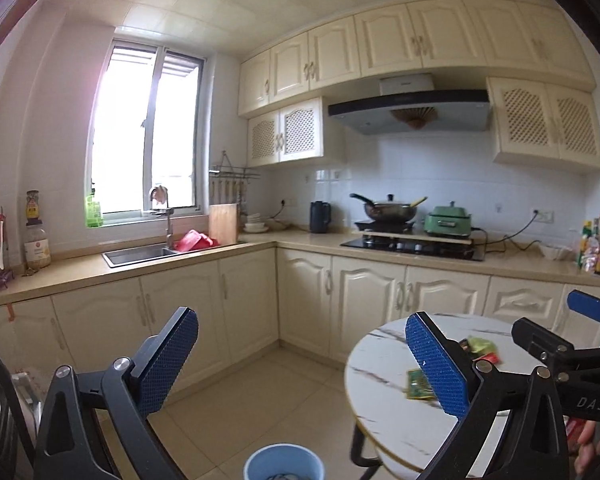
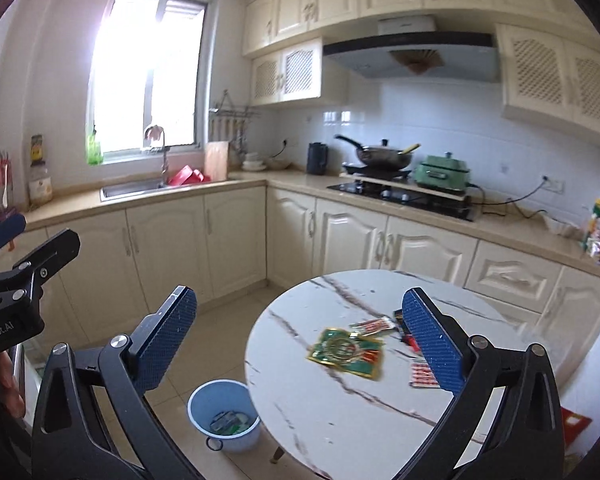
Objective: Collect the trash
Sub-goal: 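Move both tools back from the bin toward the table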
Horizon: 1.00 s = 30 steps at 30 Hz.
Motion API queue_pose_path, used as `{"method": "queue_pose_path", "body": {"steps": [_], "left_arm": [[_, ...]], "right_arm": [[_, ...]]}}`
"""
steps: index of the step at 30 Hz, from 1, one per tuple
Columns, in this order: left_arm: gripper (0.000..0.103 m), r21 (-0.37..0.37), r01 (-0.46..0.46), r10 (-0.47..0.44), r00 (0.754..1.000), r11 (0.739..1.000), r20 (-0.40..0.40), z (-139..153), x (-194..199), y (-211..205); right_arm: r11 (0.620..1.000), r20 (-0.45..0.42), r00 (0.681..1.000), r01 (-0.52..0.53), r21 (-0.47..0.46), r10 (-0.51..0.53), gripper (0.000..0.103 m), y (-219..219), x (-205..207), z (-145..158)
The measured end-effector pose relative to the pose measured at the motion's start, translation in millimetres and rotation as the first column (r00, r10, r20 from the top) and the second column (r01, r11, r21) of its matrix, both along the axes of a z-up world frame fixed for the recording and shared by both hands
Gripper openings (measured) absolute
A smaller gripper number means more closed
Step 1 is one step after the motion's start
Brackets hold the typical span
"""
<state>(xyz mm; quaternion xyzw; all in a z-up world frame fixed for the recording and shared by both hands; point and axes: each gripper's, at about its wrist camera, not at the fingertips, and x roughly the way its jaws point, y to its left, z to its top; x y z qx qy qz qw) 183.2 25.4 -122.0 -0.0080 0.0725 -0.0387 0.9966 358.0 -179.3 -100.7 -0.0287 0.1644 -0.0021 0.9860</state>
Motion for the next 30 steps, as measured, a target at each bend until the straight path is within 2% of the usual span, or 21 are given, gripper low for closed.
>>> {"method": "queue_pose_path", "body": {"steps": [5,8,13,22,28,30], "left_arm": [[0.102,-0.033,0.067,-0.066,0.998,0.997,0.022,1.9,-30.2,-6.7],[0.102,-0.021,0.09,-0.09,0.995,0.996,0.031,2.3,-37.3,-8.8],[0.102,0.002,0.117,-0.117,0.993,0.993,0.025,2.3,-28.2,-19.0],[0.102,0.049,0.19,-0.185,0.979,0.981,-0.083,8.1,49.9,-63.8],[0.102,0.084,0.238,-0.219,0.958,0.968,-0.186,14.1,128.5,-107.1],[0.102,0.081,0.257,-0.232,0.944,0.963,-0.236,15.5,161.2,-125.7]], "right_arm": [[0.999,0.041,0.998,0.046,0.02,-0.046,0.103,-41.2,-31.1,12.9],[0.997,0.058,0.996,0.072,0.021,-0.073,0.103,-61.2,-43.0,15.9],[0.993,0.067,0.991,0.115,0.039,-0.117,0.103,-97.1,-52.2,15.8],[0.974,0.028,0.975,0.219,0.065,-0.221,0.103,-168.3,-40.8,2.1],[0.957,-0.077,0.958,0.283,0.066,-0.278,0.103,-218.0,-7.3,-28.1],[0.953,-0.123,0.951,0.294,0.065,-0.285,0.103,-232.2,6.7,-42.9]]}}
